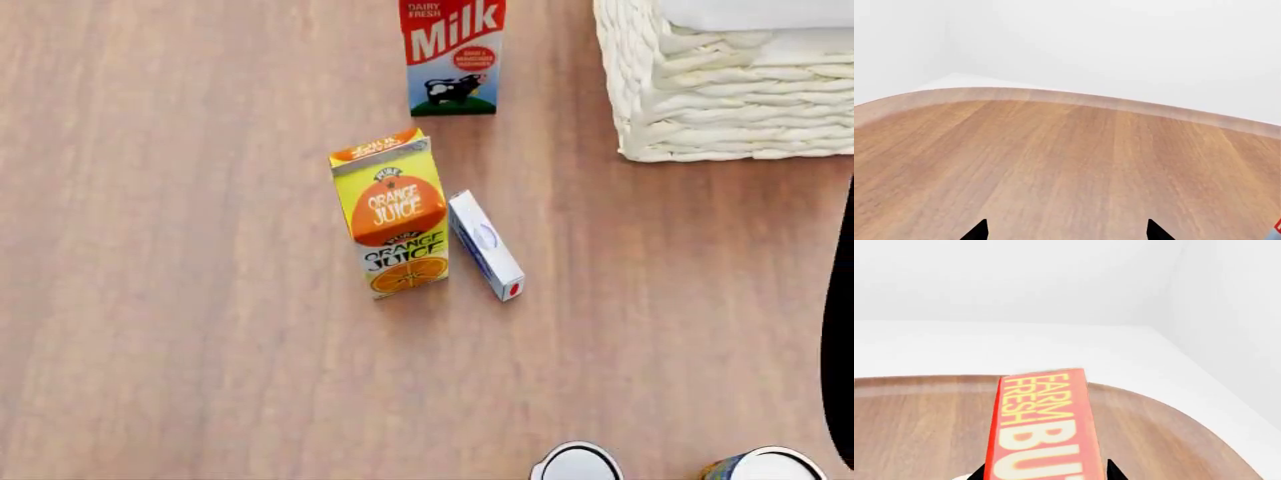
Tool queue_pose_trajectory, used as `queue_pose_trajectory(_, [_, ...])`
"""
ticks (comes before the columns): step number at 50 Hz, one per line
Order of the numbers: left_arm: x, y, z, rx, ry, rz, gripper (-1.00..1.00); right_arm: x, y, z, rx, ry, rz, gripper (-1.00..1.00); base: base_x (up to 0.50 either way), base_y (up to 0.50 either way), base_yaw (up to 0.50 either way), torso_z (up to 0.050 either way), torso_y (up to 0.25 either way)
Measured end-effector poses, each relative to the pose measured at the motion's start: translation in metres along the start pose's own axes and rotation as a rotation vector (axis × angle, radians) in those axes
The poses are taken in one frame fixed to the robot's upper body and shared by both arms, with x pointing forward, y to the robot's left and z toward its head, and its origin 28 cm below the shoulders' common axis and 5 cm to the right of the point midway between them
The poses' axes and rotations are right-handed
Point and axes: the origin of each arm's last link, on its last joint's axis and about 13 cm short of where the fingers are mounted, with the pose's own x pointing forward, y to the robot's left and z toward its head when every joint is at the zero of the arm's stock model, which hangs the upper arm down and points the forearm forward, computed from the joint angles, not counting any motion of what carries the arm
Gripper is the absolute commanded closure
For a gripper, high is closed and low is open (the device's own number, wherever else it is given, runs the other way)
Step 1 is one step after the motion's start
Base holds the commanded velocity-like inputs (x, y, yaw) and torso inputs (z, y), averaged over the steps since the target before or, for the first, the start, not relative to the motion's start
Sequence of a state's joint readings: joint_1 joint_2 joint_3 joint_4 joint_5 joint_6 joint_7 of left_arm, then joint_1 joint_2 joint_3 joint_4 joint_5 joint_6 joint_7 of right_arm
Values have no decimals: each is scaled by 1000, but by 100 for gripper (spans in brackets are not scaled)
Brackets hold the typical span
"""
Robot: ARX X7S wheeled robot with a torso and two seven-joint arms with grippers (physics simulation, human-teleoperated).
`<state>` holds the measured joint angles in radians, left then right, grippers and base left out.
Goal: Pick up the cream cheese box and the butter, and put them in the basket.
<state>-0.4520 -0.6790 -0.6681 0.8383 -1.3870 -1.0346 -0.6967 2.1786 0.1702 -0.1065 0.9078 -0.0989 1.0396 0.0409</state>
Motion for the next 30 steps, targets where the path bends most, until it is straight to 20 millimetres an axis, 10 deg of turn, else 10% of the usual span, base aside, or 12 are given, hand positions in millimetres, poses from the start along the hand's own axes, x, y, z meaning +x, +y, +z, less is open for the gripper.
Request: queue_pose_trajectory(30, [0,0,0,2,2,2,-100,-7,2,-29,-36,41,44,100,0,0,0,1,2])
